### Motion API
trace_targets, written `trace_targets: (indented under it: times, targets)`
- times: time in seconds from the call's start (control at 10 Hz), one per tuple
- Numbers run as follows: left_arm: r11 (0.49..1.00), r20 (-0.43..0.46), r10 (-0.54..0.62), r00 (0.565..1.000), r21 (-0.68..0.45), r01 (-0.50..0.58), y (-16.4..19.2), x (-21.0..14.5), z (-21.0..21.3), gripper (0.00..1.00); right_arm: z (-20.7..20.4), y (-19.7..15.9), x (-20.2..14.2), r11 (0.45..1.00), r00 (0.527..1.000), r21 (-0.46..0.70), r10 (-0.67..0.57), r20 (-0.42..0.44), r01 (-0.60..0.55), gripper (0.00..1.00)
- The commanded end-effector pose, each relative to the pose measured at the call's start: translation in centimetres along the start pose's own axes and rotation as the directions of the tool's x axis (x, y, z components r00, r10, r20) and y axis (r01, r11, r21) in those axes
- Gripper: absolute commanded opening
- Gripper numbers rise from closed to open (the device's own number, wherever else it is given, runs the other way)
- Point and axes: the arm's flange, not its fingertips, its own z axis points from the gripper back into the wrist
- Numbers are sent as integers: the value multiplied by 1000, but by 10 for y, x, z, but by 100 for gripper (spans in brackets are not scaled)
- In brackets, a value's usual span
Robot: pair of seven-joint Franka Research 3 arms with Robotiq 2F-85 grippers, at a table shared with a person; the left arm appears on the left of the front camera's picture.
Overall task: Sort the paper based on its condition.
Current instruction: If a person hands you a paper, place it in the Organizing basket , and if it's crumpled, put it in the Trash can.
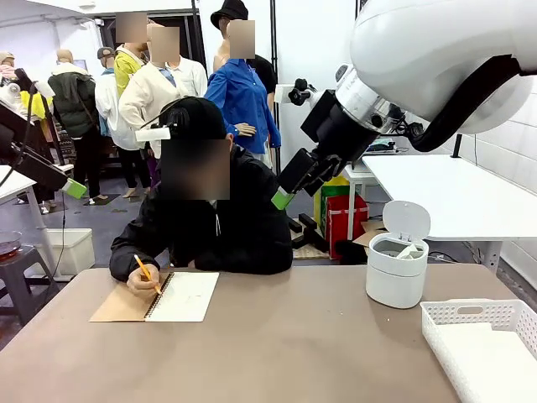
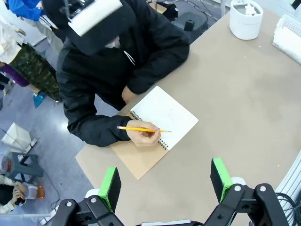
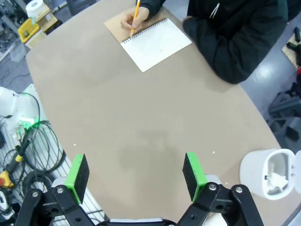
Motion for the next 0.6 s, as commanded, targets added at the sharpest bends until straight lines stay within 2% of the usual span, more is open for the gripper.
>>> trace_targets:
  times: [0.0, 0.3, 0.5]
  targets:
    - [1000, 11, 6, 1000, -1, -6, 3, -1, 1, 100, 0, -1, 0, 1000, 1000, 2, -3, 1, 3, 100]
    - [1000, -33, 8, 999, 3, -8, 0, 1, -1, 100, 2, 3, -2, 1000, 1000, -3, -16, -23, 16, 100]
    - [1000, -57, 14, 998, -13, -15, 1, 1, 3, 100, 12, 8, -2, 1000, 1000, -22, -1, -7, 0, 100]
